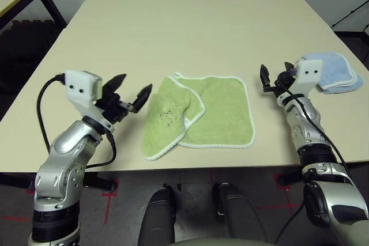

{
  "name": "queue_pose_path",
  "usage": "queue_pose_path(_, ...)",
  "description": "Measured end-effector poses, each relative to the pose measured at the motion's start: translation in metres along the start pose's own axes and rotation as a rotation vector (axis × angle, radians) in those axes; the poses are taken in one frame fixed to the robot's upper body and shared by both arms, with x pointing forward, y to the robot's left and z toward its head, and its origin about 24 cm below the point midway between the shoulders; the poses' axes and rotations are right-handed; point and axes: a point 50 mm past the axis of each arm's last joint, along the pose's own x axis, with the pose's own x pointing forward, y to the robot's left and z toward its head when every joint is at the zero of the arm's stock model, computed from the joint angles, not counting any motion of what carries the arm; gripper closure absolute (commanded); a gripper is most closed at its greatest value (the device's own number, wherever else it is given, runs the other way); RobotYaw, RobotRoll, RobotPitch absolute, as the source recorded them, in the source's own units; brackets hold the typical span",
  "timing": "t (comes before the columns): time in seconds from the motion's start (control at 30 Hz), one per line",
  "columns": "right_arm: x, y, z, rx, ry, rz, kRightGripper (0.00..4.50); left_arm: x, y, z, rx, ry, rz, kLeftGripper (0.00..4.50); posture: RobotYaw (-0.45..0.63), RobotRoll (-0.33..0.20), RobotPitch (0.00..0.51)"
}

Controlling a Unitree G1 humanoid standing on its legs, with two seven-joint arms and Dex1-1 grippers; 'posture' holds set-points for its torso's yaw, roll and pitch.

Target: Fold the towel and set it aside.

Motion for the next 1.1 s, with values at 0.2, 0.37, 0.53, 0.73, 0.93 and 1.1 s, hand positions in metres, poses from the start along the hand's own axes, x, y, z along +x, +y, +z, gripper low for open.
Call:
queue_pose_path(0.2, -0.001, -0.001, -0.005, 0.002, 0.02, 0.008, 0.03, -0.003, -0.002, 0.004, 0.064, -0.068, -0.108, 0.0, -0.07, 0.0, 0.12)
queue_pose_path(0.37, -0.001, -0.002, -0.004, -0.003, 0.021, 0.02, 0.03, -0.005, -0.003, 0.008, 0.101, -0.073, -0.194, 0.0, -0.07, 0.0, 0.118)
queue_pose_path(0.53, -0.002, -0.004, -0.003, -0.012, 0.02, 0.039, 0.03, -0.006, -0.002, 0.01, 0.139, -0.079, -0.268, 0.0, -0.07, 0.0, 0.115)
queue_pose_path(0.73, -0.002, -0.005, -0.002, -0.018, 0.02, 0.058, 0.03, -0.009, -0.004, 0.007, 0.167, -0.058, -0.321, 0.0, -0.07, 0.0, 0.113)
queue_pose_path(0.93, -0.002, -0.005, 0.0, -0.023, 0.023, 0.1, 0.03, -0.009, -0.004, 0.007, 0.177, -0.061, -0.322, 0.0, -0.07, 0.0, 0.114)
queue_pose_path(1.1, 0.006, -0.009, 0.012, 0.011, 0.033, 0.146, 0.03, -0.009, -0.003, 0.006, 0.179, -0.054, -0.315, 0.0, -0.08, 0.0, 0.115)
